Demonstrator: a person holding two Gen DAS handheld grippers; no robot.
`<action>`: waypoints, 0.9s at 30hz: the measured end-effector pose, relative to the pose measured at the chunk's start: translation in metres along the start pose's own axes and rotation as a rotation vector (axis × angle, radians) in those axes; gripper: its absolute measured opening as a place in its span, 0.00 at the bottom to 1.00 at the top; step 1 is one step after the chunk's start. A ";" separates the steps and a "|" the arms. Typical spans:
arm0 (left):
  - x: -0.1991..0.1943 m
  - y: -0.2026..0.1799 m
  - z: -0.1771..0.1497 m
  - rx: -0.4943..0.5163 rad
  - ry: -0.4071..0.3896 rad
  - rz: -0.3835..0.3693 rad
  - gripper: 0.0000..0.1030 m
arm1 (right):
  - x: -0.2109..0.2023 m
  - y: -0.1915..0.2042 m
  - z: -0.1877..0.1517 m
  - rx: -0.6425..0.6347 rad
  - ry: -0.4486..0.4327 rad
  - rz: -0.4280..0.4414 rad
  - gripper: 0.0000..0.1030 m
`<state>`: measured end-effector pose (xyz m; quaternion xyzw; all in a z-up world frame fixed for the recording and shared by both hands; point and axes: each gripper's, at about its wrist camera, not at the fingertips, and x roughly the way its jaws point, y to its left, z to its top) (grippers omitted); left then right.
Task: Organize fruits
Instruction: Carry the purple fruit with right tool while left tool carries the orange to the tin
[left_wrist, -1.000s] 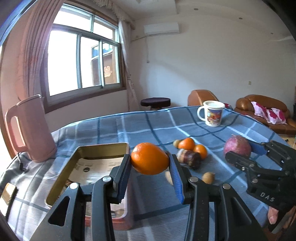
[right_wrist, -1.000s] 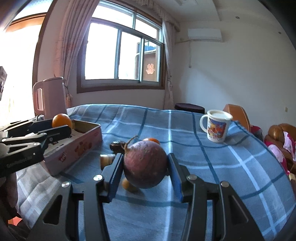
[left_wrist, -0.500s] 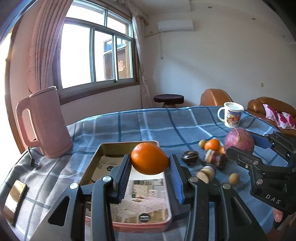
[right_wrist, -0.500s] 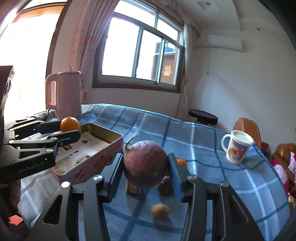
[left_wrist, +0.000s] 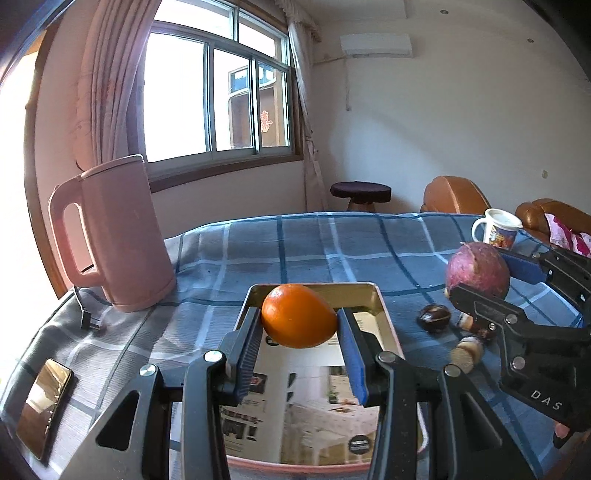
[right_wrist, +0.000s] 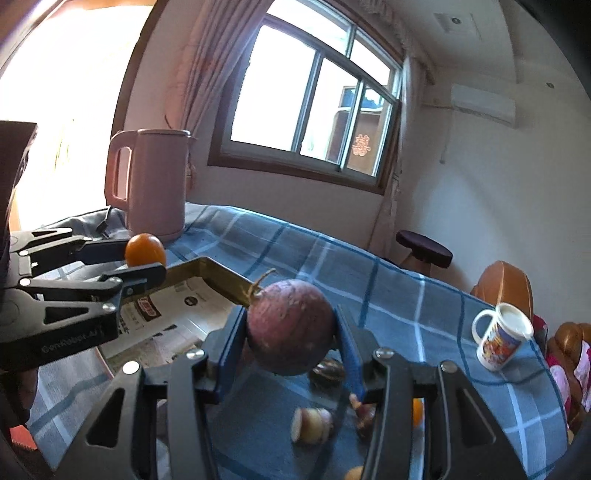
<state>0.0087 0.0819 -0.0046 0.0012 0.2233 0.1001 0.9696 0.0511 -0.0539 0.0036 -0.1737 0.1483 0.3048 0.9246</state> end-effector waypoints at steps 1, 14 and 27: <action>0.002 0.001 0.000 0.001 0.004 0.002 0.42 | 0.003 0.003 0.001 -0.004 0.004 0.004 0.49; 0.026 0.026 0.001 0.014 0.079 0.014 0.42 | 0.046 0.025 0.010 -0.032 0.083 0.054 0.49; 0.048 0.037 -0.003 0.043 0.146 0.020 0.42 | 0.078 0.043 0.013 -0.037 0.179 0.121 0.49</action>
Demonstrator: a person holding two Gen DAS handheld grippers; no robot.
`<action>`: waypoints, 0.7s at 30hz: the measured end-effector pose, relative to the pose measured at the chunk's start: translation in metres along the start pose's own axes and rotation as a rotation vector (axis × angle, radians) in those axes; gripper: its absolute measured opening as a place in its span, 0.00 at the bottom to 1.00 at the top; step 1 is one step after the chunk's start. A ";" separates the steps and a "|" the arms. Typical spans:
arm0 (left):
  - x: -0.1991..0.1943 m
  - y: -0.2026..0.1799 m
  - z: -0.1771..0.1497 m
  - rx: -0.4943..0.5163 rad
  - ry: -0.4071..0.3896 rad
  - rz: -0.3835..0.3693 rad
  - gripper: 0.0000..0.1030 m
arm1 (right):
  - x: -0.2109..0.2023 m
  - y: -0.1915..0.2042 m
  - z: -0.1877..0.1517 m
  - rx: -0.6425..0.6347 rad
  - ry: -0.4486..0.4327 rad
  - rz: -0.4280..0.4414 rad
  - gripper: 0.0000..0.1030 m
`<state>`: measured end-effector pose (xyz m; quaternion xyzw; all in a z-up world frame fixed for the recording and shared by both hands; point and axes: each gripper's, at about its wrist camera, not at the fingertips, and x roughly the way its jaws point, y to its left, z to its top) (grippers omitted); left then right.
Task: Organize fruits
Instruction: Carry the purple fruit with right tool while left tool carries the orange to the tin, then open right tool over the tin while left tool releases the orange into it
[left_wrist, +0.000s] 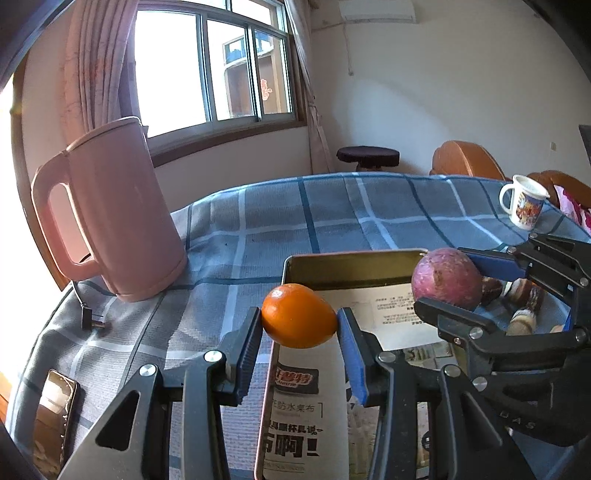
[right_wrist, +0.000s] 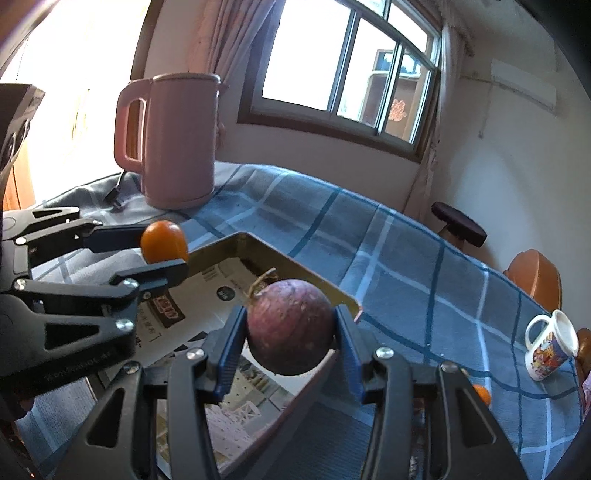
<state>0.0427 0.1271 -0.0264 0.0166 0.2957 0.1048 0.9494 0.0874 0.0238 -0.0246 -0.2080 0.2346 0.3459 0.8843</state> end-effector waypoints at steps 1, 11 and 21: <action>0.001 0.000 0.000 0.003 0.005 0.001 0.42 | 0.003 0.001 0.000 -0.001 0.010 0.003 0.49; 0.012 -0.001 -0.002 0.030 0.045 0.008 0.43 | 0.020 0.008 0.003 -0.023 0.083 0.019 0.49; 0.014 -0.006 -0.002 0.067 0.048 0.032 0.43 | 0.030 0.009 0.000 -0.028 0.121 0.017 0.49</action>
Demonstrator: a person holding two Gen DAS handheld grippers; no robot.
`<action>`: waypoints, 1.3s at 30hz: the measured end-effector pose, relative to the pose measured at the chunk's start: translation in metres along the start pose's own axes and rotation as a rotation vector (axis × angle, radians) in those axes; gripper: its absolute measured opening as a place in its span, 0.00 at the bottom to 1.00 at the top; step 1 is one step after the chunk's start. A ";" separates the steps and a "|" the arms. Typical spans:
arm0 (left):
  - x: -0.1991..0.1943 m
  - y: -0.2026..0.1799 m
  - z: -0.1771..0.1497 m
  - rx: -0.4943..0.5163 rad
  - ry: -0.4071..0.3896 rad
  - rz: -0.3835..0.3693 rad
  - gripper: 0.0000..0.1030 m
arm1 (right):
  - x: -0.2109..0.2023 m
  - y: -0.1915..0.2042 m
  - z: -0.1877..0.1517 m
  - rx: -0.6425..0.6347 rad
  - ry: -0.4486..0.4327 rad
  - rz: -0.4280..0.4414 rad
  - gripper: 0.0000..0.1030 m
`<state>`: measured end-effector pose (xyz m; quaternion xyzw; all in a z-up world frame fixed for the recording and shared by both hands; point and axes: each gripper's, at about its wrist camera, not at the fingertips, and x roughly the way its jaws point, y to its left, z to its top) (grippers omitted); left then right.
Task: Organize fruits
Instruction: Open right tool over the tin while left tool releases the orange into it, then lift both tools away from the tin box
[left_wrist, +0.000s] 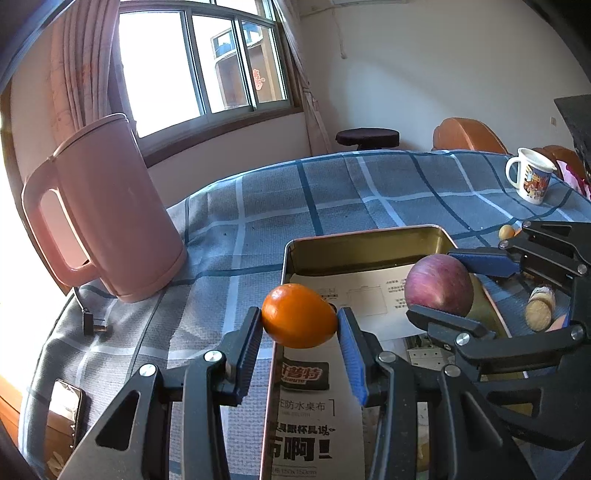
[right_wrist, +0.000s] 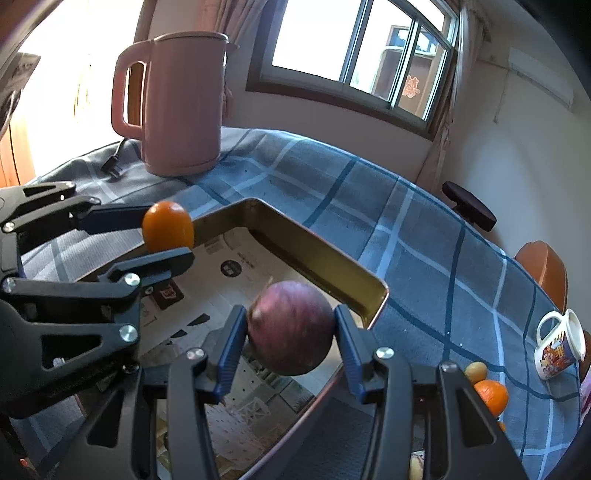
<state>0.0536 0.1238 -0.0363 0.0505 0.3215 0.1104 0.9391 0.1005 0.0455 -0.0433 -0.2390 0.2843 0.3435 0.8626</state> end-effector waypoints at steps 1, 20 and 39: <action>0.000 0.000 0.000 0.001 0.000 0.001 0.43 | 0.001 0.000 0.000 0.000 0.002 0.000 0.49; -0.014 -0.004 0.000 0.029 -0.051 0.089 0.68 | -0.019 -0.005 -0.004 0.000 -0.059 -0.062 0.61; -0.061 -0.067 -0.001 0.025 -0.148 -0.098 0.73 | -0.098 -0.059 -0.076 0.149 -0.116 -0.214 0.81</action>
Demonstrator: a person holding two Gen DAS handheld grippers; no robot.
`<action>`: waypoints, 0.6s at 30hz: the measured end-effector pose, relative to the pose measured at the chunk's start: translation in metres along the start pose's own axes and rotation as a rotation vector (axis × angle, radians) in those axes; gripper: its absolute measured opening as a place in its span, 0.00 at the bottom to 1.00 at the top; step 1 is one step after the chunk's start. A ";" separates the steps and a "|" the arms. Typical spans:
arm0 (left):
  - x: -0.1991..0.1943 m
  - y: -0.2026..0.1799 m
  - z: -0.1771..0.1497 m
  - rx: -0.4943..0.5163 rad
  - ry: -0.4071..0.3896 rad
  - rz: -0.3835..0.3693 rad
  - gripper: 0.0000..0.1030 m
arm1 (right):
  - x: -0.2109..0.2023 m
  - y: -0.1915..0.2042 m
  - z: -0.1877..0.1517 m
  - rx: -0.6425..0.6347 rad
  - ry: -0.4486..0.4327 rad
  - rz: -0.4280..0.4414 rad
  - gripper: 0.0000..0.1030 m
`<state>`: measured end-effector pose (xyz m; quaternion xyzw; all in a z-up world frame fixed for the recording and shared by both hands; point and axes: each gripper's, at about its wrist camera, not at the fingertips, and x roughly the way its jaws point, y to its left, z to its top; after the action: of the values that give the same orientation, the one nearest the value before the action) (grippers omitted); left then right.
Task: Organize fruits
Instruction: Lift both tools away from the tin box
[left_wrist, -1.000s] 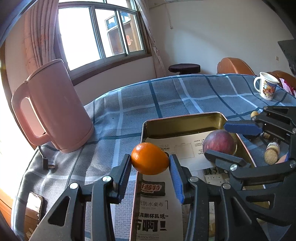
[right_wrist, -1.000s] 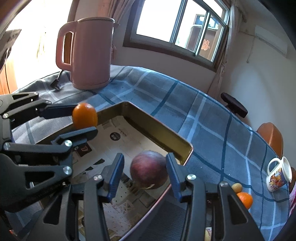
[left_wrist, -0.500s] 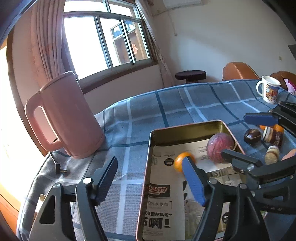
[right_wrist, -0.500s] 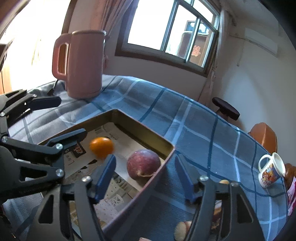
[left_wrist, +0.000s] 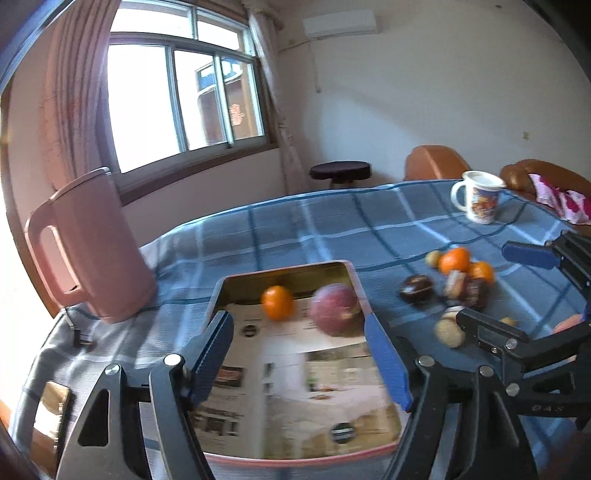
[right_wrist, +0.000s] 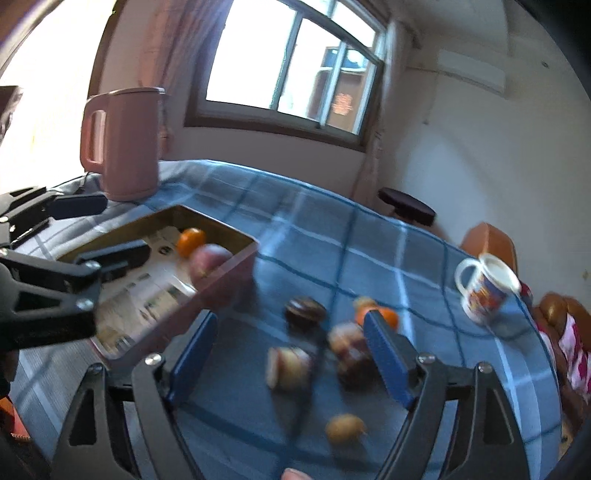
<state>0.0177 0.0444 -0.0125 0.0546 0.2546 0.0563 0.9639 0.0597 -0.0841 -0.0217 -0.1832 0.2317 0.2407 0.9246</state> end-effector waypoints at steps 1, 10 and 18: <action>-0.001 -0.006 0.000 0.003 -0.001 -0.013 0.73 | -0.001 -0.006 -0.005 0.012 0.005 -0.014 0.81; 0.002 -0.056 -0.001 0.055 0.014 -0.097 0.73 | -0.009 -0.044 -0.043 0.091 0.054 -0.069 0.81; 0.003 -0.084 -0.003 0.102 0.022 -0.127 0.73 | -0.016 -0.062 -0.058 0.139 0.067 -0.076 0.81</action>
<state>0.0256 -0.0382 -0.0282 0.0868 0.2705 -0.0174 0.9586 0.0608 -0.1667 -0.0475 -0.1349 0.2713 0.1824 0.9354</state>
